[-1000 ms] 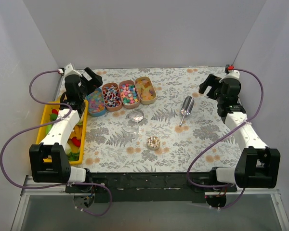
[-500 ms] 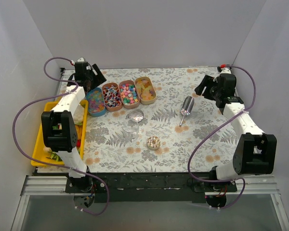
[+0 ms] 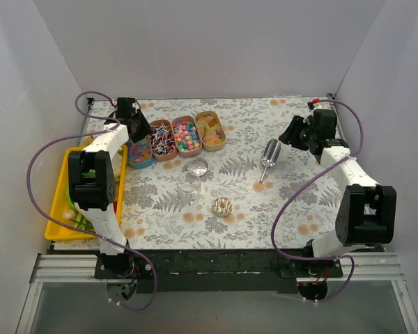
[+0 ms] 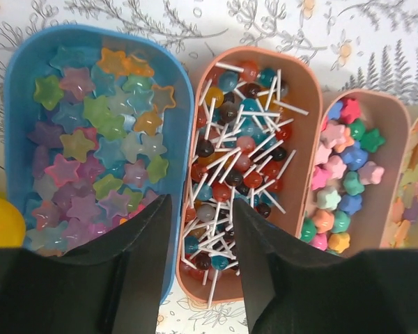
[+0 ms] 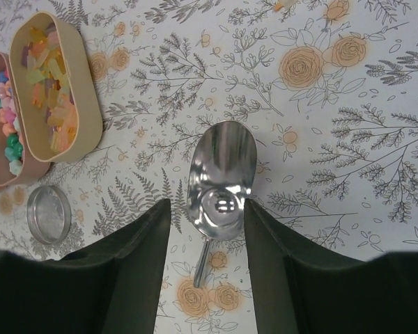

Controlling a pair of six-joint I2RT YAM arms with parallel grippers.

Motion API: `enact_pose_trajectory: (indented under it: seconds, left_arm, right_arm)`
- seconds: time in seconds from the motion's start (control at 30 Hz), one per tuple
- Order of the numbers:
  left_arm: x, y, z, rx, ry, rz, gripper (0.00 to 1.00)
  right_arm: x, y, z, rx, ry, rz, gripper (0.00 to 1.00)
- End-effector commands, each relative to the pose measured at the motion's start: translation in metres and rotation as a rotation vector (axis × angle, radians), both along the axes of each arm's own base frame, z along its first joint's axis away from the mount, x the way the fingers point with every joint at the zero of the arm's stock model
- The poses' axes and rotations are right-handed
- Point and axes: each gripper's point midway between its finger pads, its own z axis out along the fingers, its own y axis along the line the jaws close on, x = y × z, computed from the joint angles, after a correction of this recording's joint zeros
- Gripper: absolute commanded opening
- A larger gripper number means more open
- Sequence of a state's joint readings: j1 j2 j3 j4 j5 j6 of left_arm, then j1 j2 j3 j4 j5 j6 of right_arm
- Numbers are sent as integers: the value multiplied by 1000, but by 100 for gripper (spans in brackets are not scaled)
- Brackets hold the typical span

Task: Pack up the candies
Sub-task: Move the storage box to the center of the board.

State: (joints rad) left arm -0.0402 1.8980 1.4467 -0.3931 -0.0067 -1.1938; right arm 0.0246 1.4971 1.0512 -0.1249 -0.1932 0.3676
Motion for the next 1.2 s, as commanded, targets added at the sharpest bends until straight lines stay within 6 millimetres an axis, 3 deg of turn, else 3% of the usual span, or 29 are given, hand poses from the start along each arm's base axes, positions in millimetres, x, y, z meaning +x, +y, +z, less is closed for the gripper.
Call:
enact_pose_trajectory:
  seconds: [0.0,0.27,0.37,0.57,0.7,0.87,1.03,1.17]
  left_arm:
    - [-9,-9,-18,21,51,-32,38]
    - [-15,-7,-39,73,96,-52,20]
    - [-19,1,-43,123,120,-53,20]
    - [-21,-4,-39,133,112,-79,20]
    - [-15,-9,-11,135,35,-82,23]
    - [-9,0,8,169,-14,-38,34]
    - [-15,3,-1,182,9,-38,38]
    - [-19,-1,-22,167,56,-53,38]
  right_arm:
    - [7,7,7,16,-14,27,53]
    - [7,8,5,16,-2,37,52]
    - [7,6,6,6,-4,36,52]
    - [5,6,2,2,8,34,52]
    - [4,6,-1,5,17,35,52]
    - [3,8,-5,10,28,42,51]
    - [1,9,-8,15,37,50,51]
    - [0,9,-9,12,40,51,51]
